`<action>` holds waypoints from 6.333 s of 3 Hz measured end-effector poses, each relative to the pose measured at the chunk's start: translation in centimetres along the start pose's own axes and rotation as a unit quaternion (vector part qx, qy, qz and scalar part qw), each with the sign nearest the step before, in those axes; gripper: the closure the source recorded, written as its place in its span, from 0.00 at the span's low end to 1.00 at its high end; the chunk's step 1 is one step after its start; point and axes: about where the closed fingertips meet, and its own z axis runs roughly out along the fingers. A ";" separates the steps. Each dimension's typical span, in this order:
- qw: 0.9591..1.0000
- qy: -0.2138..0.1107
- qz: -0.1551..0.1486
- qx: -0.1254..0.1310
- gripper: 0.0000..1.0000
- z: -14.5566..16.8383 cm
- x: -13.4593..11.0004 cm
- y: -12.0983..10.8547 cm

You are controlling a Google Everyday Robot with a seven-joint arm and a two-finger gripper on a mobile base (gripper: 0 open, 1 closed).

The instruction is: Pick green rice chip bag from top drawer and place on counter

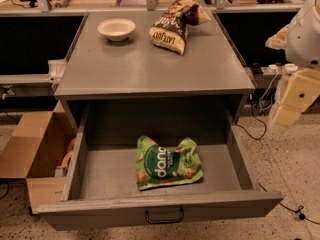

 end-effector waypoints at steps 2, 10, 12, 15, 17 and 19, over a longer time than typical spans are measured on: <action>1.000 0.003 -0.019 -0.006 0.00 2.9 -0.5 0.7; 0.979 -0.086 -0.134 -0.126 0.26 37.1 -10.2 5.2; 0.979 -0.125 -0.129 -0.093 0.72 34.8 -11.7 5.2; 0.972 -0.206 -0.101 0.048 1.00 23.4 -9.4 1.2; 0.958 -0.258 -0.061 0.105 1.00 18.1 -11.1 -4.9; 0.915 -0.373 0.025 0.150 1.00 11.6 -15.8 -17.3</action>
Offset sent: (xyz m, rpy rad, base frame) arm 0.0116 0.0337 -0.0999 -0.0460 0.0455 0.1246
